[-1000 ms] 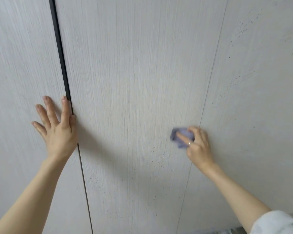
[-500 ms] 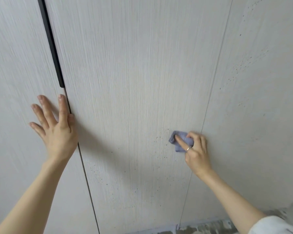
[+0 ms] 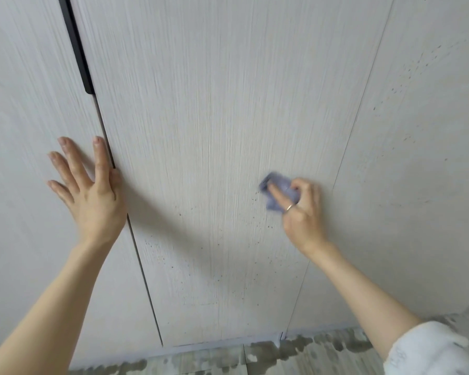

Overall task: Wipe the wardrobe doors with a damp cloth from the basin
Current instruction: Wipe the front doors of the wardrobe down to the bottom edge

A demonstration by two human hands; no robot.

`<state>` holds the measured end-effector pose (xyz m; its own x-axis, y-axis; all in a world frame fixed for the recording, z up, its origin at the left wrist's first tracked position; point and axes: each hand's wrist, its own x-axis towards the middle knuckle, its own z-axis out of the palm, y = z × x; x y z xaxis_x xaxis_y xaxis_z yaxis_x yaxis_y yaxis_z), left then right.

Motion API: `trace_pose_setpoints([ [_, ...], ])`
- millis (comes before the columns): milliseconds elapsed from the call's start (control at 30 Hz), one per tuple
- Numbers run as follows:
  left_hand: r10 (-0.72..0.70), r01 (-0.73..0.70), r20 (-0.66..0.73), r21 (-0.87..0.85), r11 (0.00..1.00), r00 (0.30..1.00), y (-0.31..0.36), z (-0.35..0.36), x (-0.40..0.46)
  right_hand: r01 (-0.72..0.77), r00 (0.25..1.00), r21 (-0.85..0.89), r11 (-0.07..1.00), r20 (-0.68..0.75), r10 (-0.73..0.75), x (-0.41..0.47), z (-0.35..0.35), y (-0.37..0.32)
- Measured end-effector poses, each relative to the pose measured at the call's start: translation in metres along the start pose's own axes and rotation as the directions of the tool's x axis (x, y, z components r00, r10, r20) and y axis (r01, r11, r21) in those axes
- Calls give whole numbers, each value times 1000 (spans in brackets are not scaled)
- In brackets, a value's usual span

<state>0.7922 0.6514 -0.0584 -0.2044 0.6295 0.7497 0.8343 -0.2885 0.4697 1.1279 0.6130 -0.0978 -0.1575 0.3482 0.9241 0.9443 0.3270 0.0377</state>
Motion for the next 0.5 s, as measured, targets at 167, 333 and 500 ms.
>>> trace_pose_setpoints([
  [167, 5, -5, 2, -5, 1000, 1000, 0, 0, -4, 328, 909, -66, 942, 295, -296, -20, -5, -13],
  [333, -3, 3, 0, 9, 1000, 1000, 0, 1, -8, -196, 969, 69, 978, -138, 204, 46, -5, -17],
  [500, 11, -11, 0, 13, 1000, 1000, -2, 1, -9, 43, 992, 29, 999, 122, -46, 2, 18, -49],
])
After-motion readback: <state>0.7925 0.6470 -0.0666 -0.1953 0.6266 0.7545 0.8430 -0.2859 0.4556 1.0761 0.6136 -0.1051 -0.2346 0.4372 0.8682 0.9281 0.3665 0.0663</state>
